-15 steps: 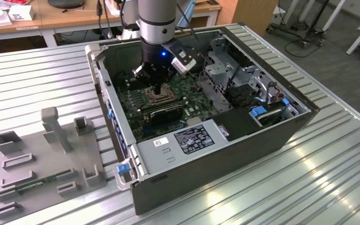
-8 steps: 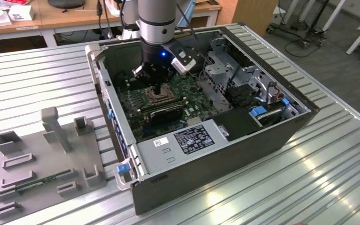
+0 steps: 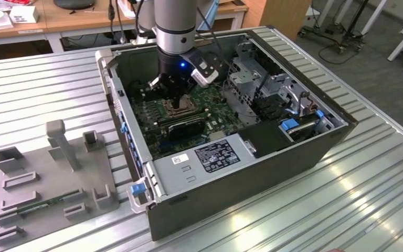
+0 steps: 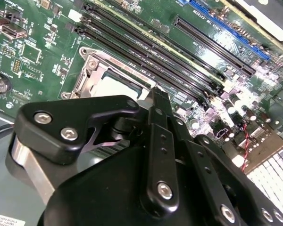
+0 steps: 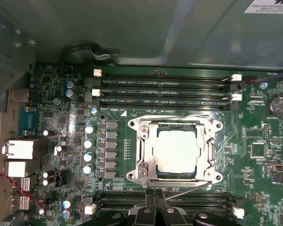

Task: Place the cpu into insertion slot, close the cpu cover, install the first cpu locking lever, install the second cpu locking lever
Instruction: 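Install the second cpu locking lever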

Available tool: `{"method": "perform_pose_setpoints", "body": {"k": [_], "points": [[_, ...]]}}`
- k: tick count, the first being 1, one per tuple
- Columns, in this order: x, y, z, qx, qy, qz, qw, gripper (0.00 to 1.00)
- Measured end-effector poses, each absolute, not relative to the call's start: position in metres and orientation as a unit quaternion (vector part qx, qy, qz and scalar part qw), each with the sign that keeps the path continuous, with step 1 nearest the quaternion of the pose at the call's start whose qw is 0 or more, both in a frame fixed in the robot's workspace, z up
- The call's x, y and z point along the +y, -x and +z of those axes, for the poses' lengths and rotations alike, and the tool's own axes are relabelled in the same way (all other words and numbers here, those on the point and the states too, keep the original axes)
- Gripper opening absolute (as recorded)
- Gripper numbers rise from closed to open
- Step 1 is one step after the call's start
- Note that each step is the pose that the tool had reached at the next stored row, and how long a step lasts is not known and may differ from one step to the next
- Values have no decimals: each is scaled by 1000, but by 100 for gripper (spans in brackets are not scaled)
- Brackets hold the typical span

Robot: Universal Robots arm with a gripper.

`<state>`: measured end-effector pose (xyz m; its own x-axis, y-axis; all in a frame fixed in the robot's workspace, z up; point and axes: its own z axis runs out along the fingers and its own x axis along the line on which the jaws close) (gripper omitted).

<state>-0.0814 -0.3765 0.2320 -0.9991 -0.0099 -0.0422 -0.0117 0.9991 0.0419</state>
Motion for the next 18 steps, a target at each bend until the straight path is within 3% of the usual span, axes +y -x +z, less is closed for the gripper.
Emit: {"method": "perform_pose_setpoints", "body": {"k": [18], "points": [[-376, 88, 210, 1000, 5, 21, 18, 11]]}}
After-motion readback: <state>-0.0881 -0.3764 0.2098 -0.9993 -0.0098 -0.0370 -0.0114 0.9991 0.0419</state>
